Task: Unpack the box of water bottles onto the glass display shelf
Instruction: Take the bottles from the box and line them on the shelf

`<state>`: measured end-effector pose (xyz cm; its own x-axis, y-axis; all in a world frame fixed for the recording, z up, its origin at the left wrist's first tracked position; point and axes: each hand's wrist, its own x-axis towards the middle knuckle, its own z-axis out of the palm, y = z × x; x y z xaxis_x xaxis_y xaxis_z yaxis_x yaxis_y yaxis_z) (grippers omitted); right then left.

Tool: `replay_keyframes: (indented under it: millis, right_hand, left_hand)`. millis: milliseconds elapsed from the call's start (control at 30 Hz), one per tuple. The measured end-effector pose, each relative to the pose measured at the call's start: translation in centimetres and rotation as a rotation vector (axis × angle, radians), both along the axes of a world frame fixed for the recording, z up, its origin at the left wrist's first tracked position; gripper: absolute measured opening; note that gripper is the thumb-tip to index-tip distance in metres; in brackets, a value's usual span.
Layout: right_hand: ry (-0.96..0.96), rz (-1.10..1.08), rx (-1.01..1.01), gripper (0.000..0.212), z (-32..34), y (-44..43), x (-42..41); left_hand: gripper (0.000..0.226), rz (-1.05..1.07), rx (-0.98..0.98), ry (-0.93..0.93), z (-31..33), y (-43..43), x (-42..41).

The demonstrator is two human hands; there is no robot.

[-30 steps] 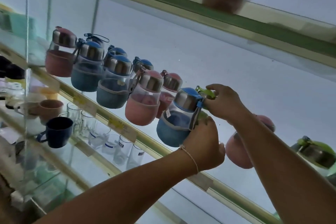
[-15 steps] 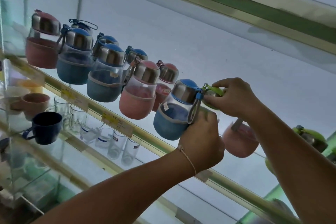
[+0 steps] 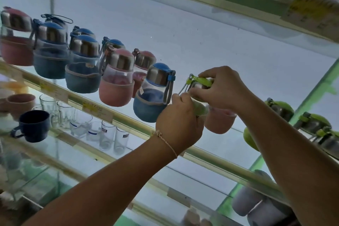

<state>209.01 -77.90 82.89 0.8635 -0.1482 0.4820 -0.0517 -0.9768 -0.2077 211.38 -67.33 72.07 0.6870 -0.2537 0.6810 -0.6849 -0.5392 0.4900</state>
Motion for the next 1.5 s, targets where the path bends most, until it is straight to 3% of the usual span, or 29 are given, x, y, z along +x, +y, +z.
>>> replay_keyframes:
  millis: [233, 600, 900, 1500]
  right_hand:
    - [-0.011, 0.015, 0.082, 0.035, 0.0, -0.5, -3.2]
    - [0.001, -0.008, 0.096, 0.032, -0.1, -5.2, -9.6]
    - [-0.007, -0.087, 0.048, 0.054, 0.1, -9.9, -13.6]
    - [0.061, -0.135, 0.004, 0.06, 0.1, -13.2, -16.1]
  left_hand:
    - [0.068, -0.06, 0.075, 0.118, 0.3, 0.2, -1.2]
    - [0.07, -0.163, 0.081, -0.015, 0.6, -4.4, -5.8]
    - [0.074, -0.281, 0.025, -0.016, 0.0, -10.0, -8.2]
    - [0.067, -0.275, 0.115, -0.018, -0.1, -12.9, -10.0]
